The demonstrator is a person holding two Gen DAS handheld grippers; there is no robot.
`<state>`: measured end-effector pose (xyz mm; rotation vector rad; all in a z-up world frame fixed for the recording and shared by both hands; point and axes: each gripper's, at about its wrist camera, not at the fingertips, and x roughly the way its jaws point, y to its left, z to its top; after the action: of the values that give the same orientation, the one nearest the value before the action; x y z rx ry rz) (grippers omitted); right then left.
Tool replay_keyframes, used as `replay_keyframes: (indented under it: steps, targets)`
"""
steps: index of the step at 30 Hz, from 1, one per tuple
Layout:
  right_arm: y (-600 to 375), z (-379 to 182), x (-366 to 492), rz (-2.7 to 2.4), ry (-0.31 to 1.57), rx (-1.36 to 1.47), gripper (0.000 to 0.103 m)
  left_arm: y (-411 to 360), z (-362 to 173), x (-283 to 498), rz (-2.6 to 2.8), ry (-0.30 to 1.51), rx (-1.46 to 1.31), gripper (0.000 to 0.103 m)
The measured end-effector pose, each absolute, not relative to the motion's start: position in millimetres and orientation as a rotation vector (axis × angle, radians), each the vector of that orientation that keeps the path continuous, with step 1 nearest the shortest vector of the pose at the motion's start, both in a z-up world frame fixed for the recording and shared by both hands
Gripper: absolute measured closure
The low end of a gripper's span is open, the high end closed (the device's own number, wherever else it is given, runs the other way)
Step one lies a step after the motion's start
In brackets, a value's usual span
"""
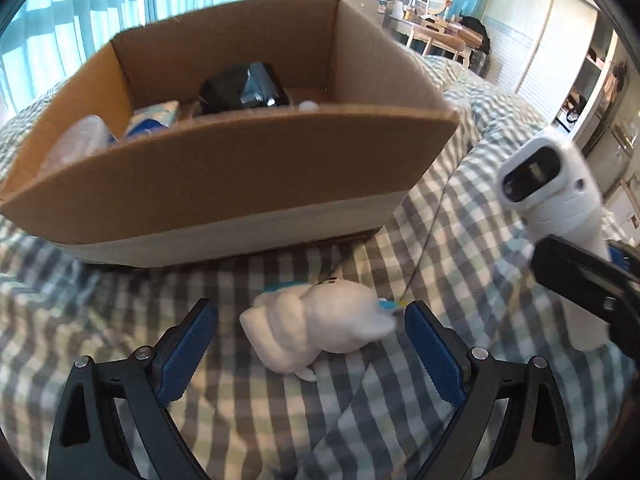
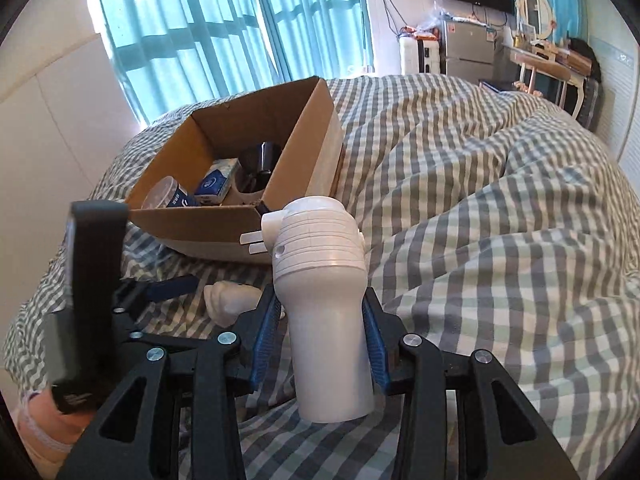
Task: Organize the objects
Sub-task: 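Grasp the white plush toy with the left tool while the right tool holds the device, then carry the plush toy and white device over the box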
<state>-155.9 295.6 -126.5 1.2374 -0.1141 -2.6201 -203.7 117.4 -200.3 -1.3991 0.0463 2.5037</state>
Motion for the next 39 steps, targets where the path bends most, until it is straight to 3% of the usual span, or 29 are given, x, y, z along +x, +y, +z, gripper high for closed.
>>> replay_keyframes:
  steps: [2, 7, 17, 24, 39]
  targets:
    - [294.7, -128.2, -155.8, -2.616, -0.117, 1.237, 0.063, 120.1, -209.7, -206.5, 2.496, 0.079, -1.413, 0.009]
    - [294.4, -129.5, -154.0, -2.619, -0.109, 1.240, 0.063, 122.9, -216.2, -204.0, 2.459, 0.088, -1.400, 0.042]
    - [292.2, -134.9, -155.9, -2.642, -0.108, 1.274, 0.063, 109.3, -192.7, -178.1, 2.530, 0.201, -1.383, 0.043]
    - [272.6, -123.3, -144.5, -2.711, 0.052, 1.223, 0.063, 83.0, -155.8, -151.3, 2.599, 0.173, -1.285, 0.043]
    - [234.7, -49.4, -102.5, -2.771, 0.195, 1.002, 0.063, 51.1, -58.6, -123.6, 2.802, 0.213, -0.986, 0.043]
